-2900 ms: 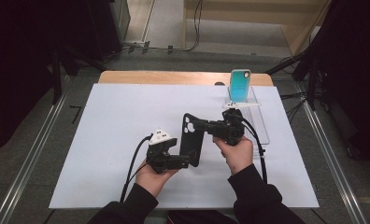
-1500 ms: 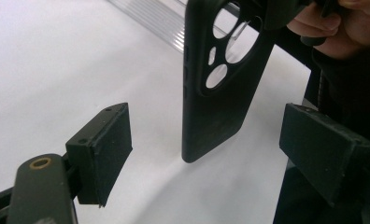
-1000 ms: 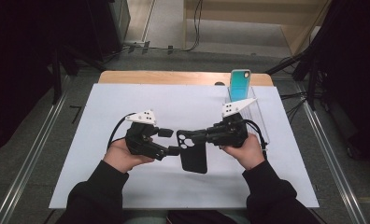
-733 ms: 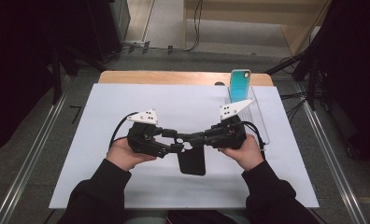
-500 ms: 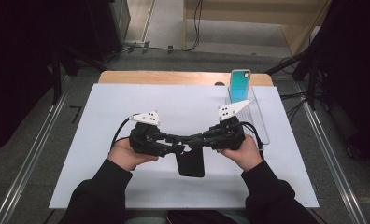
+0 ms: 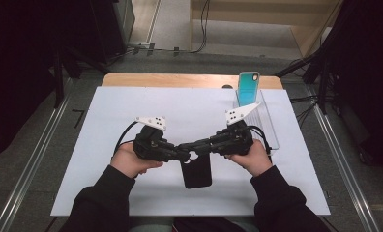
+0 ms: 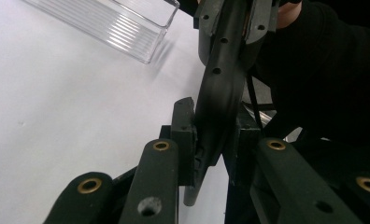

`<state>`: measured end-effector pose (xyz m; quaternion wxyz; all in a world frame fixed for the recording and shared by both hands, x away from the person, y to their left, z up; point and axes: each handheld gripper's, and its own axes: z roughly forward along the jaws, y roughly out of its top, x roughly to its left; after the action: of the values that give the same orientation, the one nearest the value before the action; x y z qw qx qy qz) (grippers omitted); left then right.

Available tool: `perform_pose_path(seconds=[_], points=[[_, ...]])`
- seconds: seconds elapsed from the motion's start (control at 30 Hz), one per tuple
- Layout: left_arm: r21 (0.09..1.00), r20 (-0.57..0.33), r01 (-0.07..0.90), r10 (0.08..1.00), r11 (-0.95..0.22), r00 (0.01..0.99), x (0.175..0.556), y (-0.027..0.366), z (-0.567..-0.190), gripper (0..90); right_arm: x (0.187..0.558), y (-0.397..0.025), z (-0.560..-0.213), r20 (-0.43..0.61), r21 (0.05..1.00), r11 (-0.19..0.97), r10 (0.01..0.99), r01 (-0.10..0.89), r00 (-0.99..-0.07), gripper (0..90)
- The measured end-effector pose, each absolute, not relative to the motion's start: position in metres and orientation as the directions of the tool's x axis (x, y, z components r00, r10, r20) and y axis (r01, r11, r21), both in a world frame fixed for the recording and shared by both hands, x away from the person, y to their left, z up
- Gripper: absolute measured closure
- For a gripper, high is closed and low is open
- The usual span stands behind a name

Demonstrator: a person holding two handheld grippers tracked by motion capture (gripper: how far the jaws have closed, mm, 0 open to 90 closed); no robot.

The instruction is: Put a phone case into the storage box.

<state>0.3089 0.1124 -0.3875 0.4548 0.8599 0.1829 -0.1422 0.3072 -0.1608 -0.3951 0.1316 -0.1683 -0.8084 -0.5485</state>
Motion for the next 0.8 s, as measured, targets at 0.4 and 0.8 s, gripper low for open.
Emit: perform_pose_path(seconds=[0.4,0.8], points=[[0.727,-0.409,0.482,0.256,-0.488,0.876,0.312,0.125,-0.382,77.0,0.303,-0.161,-0.39,0.335,0.851,0.32,0.279,0.416,-0.9,40.2],[0.698,-0.4,0.564,0.413,-0.441,0.818,0.316,0.132,-0.376,76.7,0.304,-0.165,-0.396,0.287,0.862,0.313,0.347,0.399,-0.893,16.4]])
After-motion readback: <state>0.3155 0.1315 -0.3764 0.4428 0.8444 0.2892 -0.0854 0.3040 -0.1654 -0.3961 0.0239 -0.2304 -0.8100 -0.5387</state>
